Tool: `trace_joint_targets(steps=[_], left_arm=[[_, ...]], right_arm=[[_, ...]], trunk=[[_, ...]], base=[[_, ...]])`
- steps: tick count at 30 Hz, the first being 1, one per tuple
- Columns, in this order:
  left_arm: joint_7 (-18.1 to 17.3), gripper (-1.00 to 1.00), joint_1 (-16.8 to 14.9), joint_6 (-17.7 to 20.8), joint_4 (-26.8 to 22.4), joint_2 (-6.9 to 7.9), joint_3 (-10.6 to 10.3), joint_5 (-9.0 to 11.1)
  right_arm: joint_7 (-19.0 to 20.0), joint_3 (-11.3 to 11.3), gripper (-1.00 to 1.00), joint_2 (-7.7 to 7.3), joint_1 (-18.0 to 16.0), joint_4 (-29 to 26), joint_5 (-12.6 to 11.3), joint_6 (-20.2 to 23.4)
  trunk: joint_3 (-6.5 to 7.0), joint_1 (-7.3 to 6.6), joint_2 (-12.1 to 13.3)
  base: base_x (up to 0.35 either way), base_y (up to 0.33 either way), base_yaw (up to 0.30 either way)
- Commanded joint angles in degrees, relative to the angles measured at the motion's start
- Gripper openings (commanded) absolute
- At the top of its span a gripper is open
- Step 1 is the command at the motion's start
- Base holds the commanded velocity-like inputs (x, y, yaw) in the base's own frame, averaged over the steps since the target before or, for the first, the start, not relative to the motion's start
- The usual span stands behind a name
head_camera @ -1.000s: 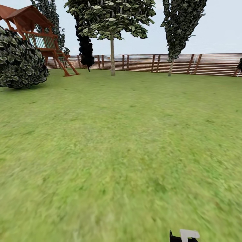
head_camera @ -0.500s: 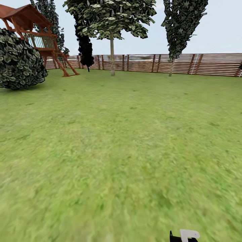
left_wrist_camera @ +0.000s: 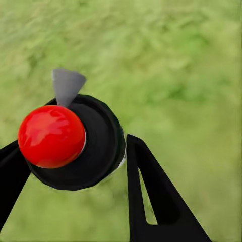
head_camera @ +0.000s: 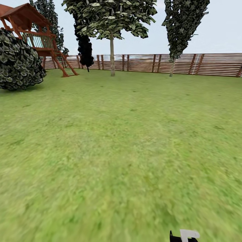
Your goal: In the garden, pick up the pesticide atomizer on the floor and spray pesticide onto both trees until each tree trunk is fully covered.
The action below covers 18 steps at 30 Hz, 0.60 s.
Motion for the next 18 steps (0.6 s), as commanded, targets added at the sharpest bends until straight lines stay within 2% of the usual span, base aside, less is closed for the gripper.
trace_joint_targets(steps=[1, 18], left_arm=[[0.3, -1.0, 0.0, -0.1, 0.0, 0.02, -0.4, 0.3], [0.3, -1.0, 0.0, -0.1, 0.0, 0.08, -0.4, 0.3]], right_arm=[[-0.3, -0.3, 1.0, -0.01, 0.0, 0.1, 0.6, -0.1], [-0.3, -0.3, 1.0, -0.01, 0.0, 0.1, 0.6, -0.1]], trunk=[[-0.05, 0.03, 0.0], [-0.05, 0.03, 0.0]], base=[[0.34, 0.0, 0.0], [0.34, 0.0, 0.0]])
